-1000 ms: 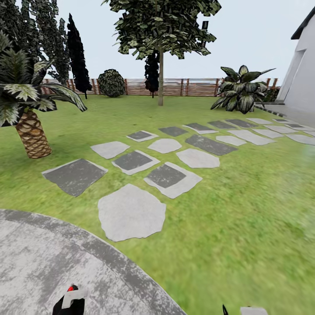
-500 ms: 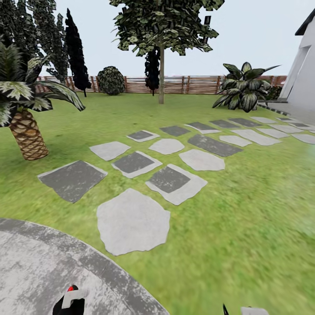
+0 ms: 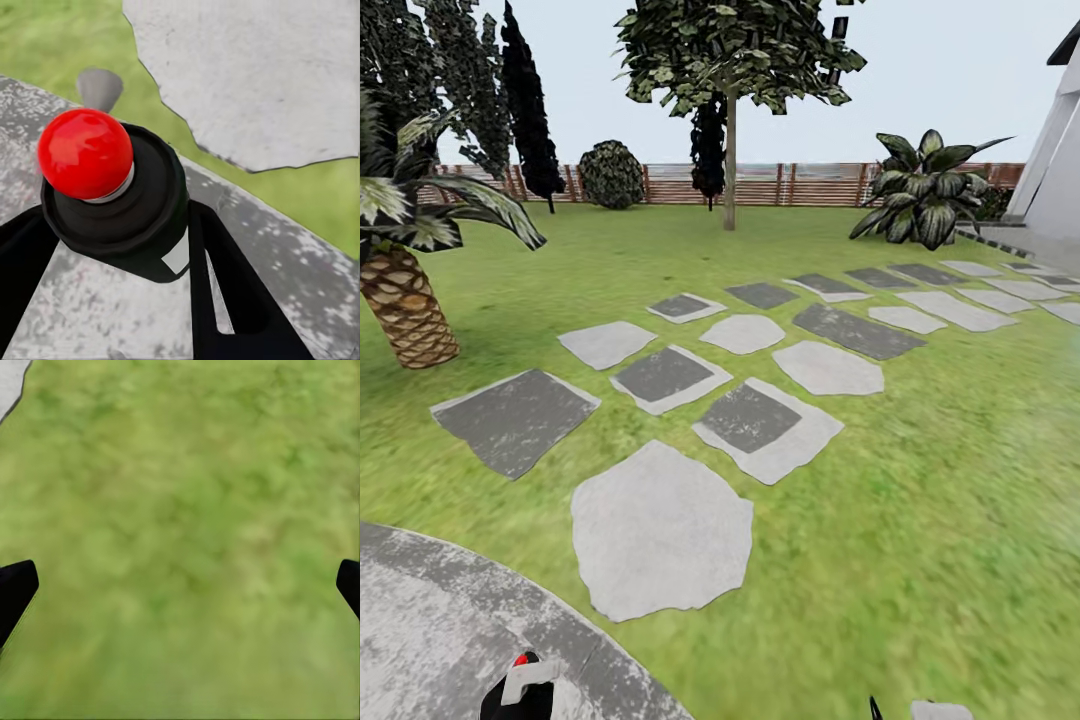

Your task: In the garden, pick up the pesticide atomizer on the floor and spray pesticide onto both trees until each tree trunk is fully covered.

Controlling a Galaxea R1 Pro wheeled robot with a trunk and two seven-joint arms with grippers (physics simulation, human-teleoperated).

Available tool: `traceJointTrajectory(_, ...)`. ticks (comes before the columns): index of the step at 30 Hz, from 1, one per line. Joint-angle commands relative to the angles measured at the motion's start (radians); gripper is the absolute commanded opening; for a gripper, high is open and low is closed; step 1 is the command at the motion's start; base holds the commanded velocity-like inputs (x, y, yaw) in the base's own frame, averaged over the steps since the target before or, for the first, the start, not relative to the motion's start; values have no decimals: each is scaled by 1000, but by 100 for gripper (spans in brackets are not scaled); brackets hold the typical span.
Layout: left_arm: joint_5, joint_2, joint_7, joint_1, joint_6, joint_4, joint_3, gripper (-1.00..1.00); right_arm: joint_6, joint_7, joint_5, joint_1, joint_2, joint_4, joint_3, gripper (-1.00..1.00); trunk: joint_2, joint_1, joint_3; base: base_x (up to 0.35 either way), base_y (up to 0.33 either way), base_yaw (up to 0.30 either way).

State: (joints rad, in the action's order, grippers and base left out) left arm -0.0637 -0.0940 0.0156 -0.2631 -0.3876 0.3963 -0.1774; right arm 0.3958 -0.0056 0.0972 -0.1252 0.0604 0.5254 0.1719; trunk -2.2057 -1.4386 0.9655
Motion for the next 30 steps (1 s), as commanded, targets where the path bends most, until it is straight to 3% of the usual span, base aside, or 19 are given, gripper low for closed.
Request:
traceJointTrajectory(1, -7, 0, 1, -1, -4, -1, -4, -100, 3, -1, 10, -1, -1, -1, 4, 100, 0, 0, 2, 335, 0, 0)
traceJointTrajectory(30, -7, 0, 1, -1, -4, -1, -4, -100, 3, 1, 12, -1, -1, -2, 3, 100, 0, 0, 2, 336, 0, 0)
